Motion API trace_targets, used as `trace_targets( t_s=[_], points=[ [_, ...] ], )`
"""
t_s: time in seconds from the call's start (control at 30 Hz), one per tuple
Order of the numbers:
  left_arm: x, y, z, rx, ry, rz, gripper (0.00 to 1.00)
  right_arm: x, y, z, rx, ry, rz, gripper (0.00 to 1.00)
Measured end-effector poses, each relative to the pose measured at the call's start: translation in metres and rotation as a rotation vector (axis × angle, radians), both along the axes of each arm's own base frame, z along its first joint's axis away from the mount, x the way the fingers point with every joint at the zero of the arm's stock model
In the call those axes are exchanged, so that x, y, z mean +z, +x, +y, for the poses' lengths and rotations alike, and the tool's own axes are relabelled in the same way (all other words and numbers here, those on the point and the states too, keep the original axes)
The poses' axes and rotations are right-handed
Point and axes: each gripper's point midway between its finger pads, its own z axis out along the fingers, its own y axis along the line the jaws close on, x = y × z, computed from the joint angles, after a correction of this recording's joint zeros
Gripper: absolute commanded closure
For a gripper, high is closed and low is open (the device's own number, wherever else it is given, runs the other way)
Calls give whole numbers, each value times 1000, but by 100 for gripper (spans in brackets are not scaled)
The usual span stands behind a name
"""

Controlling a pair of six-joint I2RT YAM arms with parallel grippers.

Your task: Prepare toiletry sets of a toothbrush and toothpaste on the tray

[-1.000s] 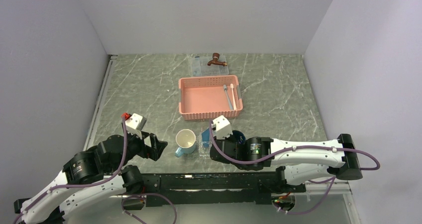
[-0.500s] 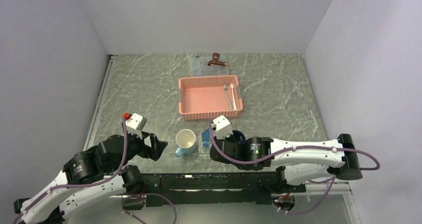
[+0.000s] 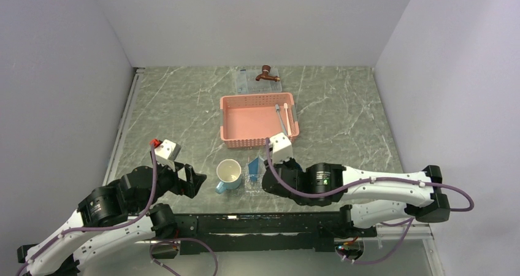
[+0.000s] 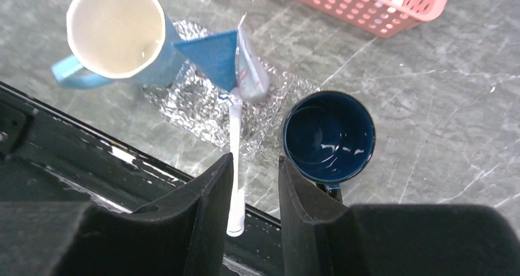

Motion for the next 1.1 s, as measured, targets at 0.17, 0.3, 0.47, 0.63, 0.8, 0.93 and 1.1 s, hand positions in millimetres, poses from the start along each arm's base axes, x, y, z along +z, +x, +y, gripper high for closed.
trace_targets(
  t_s=[0.17, 0.3, 0.47, 0.63, 0.8, 0.93, 1.1],
  points=[
    [0, 0, 0, 0, 0, 0, 1, 35, 26, -9, -79, 58, -37, 65],
    [0, 0, 0, 0, 0, 0, 1, 39, 52, -27, -143, 42, -34, 65],
    [0, 0, 0, 0, 0, 0, 1, 34, 77, -40, -173, -2, 4, 65],
    [0, 0, 0, 1, 0, 0, 1, 26, 106, -39, -181, -35, 41, 64],
    [0, 1, 1, 7, 0, -3, 0, 9, 137, -38, -180, -61, 93, 64],
    [1, 2, 4, 18, -6, -12, 1, -2, 161, -36, -167, -65, 141, 63],
    [2, 2, 5, 28, -13, -13, 1, -20, 196, -28, -152, -64, 189, 63]
  ],
)
